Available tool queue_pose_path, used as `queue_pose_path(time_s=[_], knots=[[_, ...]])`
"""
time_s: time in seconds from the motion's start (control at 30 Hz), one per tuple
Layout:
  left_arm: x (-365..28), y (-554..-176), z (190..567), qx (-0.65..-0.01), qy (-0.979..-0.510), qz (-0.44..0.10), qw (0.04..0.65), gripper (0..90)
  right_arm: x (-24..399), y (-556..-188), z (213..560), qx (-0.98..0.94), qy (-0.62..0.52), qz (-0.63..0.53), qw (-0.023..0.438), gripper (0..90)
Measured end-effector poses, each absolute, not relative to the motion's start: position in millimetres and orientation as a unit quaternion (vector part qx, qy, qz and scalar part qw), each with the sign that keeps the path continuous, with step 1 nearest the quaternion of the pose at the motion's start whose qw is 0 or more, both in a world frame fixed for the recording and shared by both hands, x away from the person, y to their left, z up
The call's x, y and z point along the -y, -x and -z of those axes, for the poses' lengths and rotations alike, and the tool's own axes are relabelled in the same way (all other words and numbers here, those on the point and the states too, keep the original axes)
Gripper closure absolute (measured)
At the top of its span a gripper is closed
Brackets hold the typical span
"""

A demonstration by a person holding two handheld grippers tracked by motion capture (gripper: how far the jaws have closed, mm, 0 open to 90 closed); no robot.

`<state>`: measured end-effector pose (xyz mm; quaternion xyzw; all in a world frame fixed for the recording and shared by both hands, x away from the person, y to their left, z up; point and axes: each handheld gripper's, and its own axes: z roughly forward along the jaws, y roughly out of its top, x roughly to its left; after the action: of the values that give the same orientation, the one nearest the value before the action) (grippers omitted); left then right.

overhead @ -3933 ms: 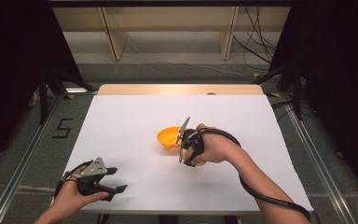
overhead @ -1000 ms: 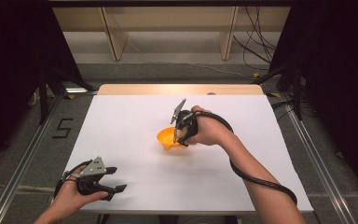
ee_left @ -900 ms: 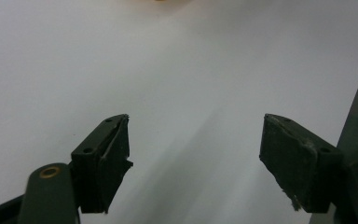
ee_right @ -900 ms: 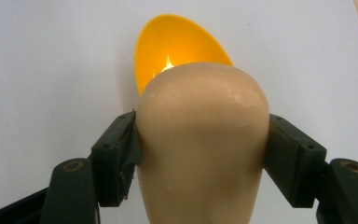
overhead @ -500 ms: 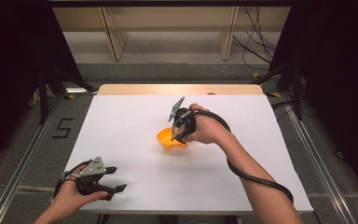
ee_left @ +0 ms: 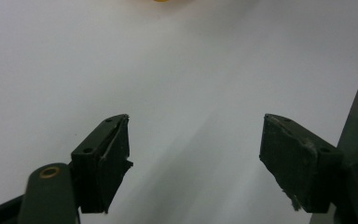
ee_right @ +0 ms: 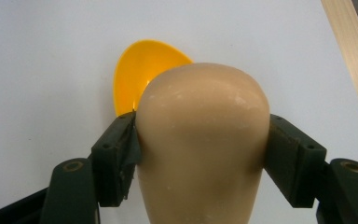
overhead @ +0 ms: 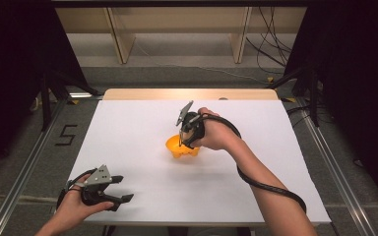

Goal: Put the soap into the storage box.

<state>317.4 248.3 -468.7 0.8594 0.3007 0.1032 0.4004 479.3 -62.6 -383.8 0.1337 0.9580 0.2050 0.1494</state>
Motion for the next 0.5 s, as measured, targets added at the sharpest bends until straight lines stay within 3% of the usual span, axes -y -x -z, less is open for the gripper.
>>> queue_pose_path(time_s=[0.5], knots=[[-248.6,-317.7,468.6,-0.301,-0.859,-0.106,0.400,23.9,58.2,-482.4,383.2,-0.954,-0.136,-0.214,0.160,33.4]])
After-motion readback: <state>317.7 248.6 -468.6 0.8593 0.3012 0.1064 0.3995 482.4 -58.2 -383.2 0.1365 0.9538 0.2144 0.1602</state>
